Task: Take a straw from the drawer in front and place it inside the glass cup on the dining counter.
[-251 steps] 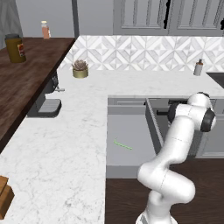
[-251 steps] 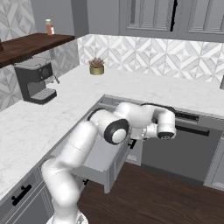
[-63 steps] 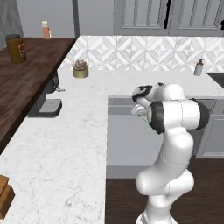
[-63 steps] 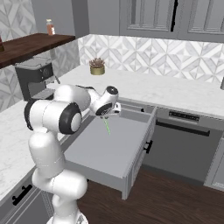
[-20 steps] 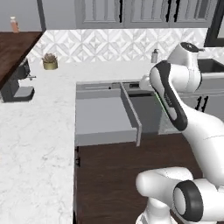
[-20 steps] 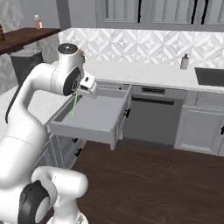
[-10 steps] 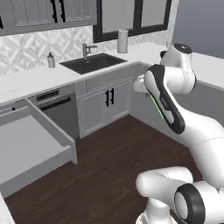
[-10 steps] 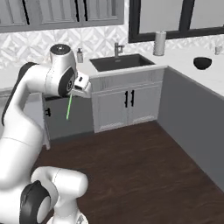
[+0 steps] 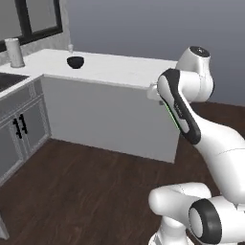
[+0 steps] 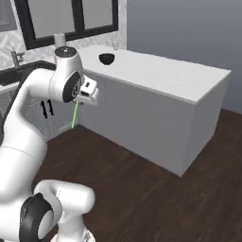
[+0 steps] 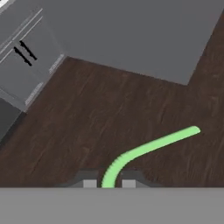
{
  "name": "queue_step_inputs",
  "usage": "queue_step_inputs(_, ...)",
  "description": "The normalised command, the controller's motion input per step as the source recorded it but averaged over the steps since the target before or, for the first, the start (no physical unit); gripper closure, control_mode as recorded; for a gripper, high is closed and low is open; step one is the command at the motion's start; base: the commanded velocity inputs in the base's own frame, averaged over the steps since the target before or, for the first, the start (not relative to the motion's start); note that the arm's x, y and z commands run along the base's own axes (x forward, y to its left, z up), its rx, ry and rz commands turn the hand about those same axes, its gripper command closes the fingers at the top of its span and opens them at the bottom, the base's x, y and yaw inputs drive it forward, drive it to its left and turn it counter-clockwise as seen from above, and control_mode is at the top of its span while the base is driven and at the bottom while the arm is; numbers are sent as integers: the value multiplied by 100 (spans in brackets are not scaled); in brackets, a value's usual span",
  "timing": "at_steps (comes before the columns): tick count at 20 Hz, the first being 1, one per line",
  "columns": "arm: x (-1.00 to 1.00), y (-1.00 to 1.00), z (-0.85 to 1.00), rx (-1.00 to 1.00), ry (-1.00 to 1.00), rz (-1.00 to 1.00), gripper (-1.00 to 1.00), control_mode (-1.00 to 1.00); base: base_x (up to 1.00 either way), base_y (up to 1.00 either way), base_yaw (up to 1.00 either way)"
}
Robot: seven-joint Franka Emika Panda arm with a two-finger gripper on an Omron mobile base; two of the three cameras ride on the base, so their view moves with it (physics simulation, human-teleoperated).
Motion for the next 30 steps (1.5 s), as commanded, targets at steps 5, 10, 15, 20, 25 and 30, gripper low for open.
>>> queue_step_inputs(5,0,0,0,0,0,0,100,100,20,-100,-53)
queue_step_inputs(10,0,0,0,0,0,0,100,100,86,-100,-16)
queue_step_inputs(15,0,0,0,0,0,0,100,100,100,-100,0)
queue_step_inputs(20,0,0,0,0,0,0,100,100,100,-100,5)
queue_step_inputs(25,0,0,0,0,0,0,100,100,100,-100,14)
queue_step_inputs(30,0,0,0,0,0,0,100,100,100,-97,22)
